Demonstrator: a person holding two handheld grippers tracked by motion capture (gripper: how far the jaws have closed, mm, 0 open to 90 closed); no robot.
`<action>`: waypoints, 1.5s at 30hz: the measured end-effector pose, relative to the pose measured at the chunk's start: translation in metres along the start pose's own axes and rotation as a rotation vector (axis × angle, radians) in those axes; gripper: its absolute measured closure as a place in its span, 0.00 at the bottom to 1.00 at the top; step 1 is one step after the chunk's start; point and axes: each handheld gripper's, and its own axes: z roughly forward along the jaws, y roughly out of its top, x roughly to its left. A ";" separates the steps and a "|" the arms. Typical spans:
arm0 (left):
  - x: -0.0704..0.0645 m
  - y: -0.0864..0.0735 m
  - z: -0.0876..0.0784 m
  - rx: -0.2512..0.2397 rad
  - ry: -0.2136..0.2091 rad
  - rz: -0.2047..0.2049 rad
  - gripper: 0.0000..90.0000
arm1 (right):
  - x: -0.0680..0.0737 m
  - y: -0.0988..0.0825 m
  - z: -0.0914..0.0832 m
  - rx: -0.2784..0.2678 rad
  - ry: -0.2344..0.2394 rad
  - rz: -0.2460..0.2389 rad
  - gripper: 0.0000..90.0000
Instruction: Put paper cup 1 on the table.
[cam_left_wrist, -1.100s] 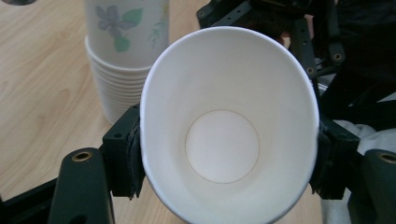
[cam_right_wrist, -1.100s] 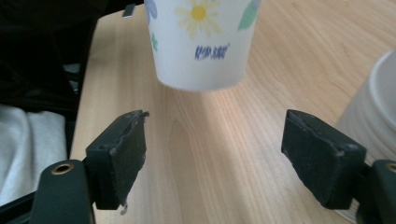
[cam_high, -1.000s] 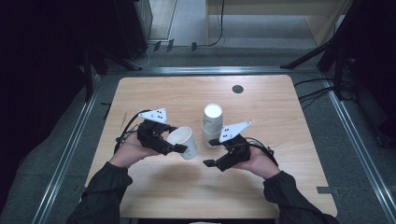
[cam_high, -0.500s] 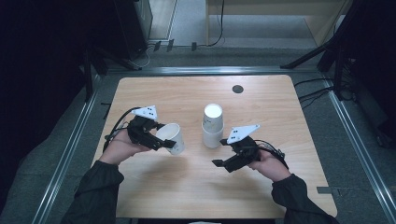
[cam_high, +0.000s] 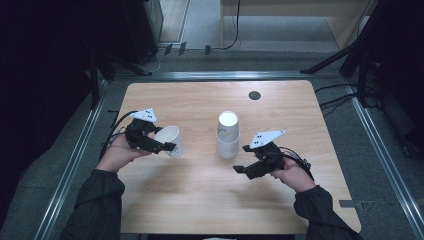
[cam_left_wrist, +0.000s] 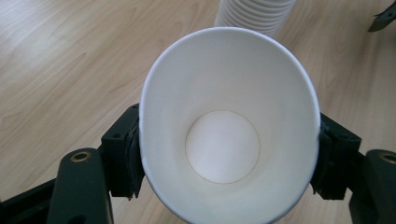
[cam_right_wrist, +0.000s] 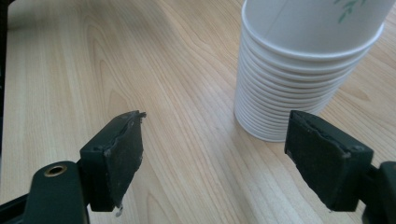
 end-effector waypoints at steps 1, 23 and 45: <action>0.002 -0.001 0.000 -0.001 0.008 -0.005 0.30 | -0.001 0.000 0.000 0.000 -0.001 0.001 0.22; 0.046 -0.017 0.004 0.043 0.221 -0.163 0.29 | -0.003 -0.006 -0.004 0.002 -0.004 0.029 0.22; 0.079 -0.031 0.016 0.084 0.392 -0.269 0.27 | -0.004 -0.012 -0.007 -0.008 -0.015 0.039 0.22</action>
